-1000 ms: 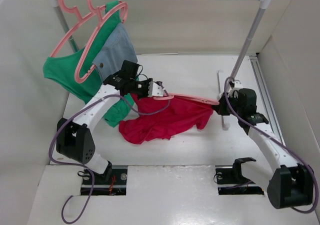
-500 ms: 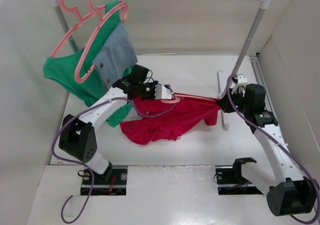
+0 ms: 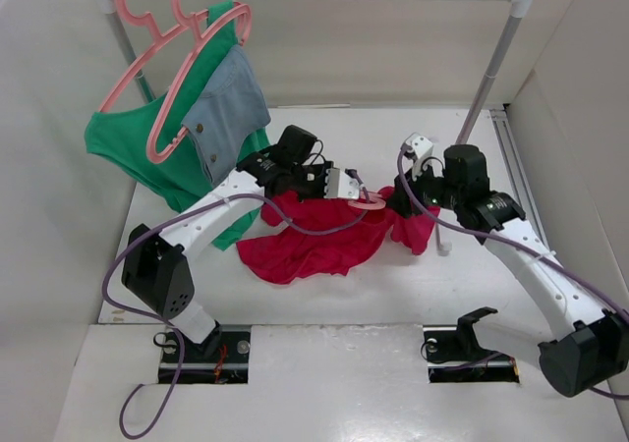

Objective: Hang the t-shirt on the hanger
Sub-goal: Place tshirt on hanger

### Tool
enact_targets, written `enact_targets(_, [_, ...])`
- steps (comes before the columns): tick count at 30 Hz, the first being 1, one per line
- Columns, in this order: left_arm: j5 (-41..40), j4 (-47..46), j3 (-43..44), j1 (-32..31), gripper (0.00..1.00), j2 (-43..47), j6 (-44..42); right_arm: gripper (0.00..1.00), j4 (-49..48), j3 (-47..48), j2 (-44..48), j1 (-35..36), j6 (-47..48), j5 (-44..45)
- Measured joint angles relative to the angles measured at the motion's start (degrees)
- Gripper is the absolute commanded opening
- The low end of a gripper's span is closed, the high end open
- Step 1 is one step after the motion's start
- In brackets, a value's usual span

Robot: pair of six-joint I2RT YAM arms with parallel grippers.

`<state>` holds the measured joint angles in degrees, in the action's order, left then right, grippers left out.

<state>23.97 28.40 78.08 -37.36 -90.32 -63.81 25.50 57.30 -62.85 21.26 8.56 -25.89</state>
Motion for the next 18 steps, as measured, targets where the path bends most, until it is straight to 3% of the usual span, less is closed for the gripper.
enact_targets(1, [0.9,0.3,0.7,-0.1,0.0,0.0,0.4,0.59,0.2,0.0,-0.1,-0.5,0.6,-0.2])
enact_targets(6, [4.2,2.2,1.2,-0.1,0.0,0.0,1.2,0.64,4.7,2.6,-0.1,-2.3,4.5,0.1])
enact_targets(11, [5.6,2.7,1.2,-0.1,0.0,0.0,1.2,0.64,8.3,8.6,0.1,0.2,9.9,-0.5])
enact_targets(18, [6.7,2.8,1.2,0.0,0.0,-0.1,1.1,0.61,9.0,9.4,-1.6,5.2,13.2,-1.1])
